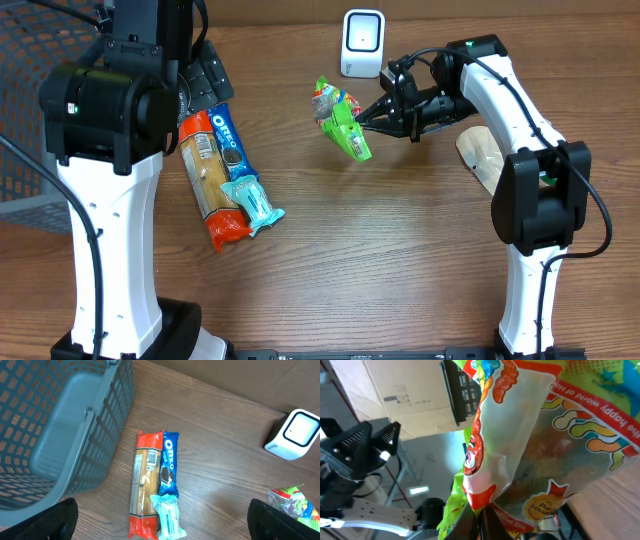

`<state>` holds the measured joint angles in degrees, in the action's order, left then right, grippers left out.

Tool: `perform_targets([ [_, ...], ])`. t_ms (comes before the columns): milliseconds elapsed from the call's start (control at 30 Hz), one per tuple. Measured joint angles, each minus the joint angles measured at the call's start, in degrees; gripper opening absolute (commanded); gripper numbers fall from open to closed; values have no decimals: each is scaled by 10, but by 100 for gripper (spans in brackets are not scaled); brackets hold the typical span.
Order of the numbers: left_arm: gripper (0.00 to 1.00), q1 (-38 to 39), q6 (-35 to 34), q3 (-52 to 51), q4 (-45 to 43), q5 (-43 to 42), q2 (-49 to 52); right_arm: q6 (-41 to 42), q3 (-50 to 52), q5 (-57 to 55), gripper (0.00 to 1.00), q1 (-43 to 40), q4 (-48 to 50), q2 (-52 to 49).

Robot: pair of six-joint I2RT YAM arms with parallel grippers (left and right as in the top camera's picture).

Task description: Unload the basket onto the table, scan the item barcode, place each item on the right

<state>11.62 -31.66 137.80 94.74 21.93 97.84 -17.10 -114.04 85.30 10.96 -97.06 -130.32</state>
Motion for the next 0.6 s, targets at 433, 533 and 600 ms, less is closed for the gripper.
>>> perform_targets([
  [433, 100, 0, 0, 0, 0, 0, 0, -23, 0, -279, 4, -4, 80, 0],
  [533, 100, 0, -1, 0, 0, 0, 0, 26, 0, -413, 4, 11, 125, 0],
  [600, 100, 0, -2, 0, 0, 0, 0, 57, 0, -487, 4, 25, 146, 0],
])
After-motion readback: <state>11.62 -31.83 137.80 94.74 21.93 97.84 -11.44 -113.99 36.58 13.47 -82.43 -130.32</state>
